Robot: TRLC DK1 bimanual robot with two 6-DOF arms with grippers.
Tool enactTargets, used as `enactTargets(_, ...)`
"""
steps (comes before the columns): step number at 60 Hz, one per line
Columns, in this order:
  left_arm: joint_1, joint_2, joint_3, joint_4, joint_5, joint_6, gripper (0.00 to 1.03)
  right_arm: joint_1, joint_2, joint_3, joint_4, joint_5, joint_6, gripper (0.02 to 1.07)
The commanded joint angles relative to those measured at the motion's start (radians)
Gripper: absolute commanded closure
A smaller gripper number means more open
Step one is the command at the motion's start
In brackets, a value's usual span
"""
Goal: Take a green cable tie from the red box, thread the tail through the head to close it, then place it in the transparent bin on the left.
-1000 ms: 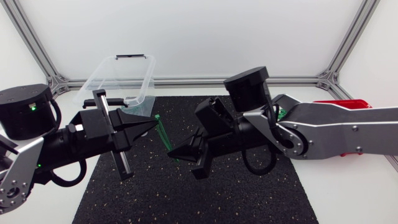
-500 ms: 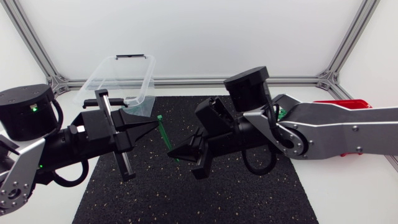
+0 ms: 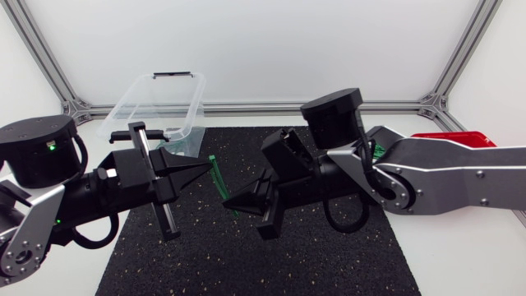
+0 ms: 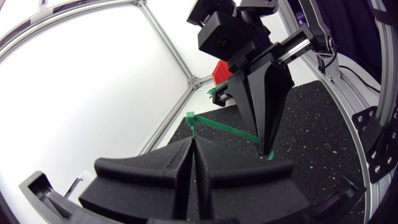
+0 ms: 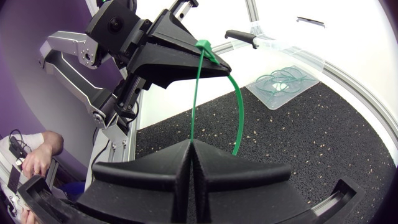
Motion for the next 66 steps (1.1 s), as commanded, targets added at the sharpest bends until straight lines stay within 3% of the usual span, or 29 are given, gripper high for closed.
enactTargets(1,-0.014,-0.006,-0.028,0.013,-0.004,0.002,1.0,0.004,-0.006,-0.022,0.012,0.004,0.016,1.02)
enactTargets(14,-0.051,-0.004,-0.057,0.022,-0.021,0.02,1.0,0.007,-0.004,-0.02,0.011,-0.008,0.016,1.02)
enactTargets(22,-0.083,-0.007,-0.083,0.049,-0.078,0.066,1.0,0.007,-0.009,-0.024,0.011,-0.015,0.016,1.02)
enactTargets(66,-0.11,-0.053,-0.132,0.121,-0.146,0.129,1.0,-0.038,0.027,-0.008,0.011,-0.108,0.053,1.02)
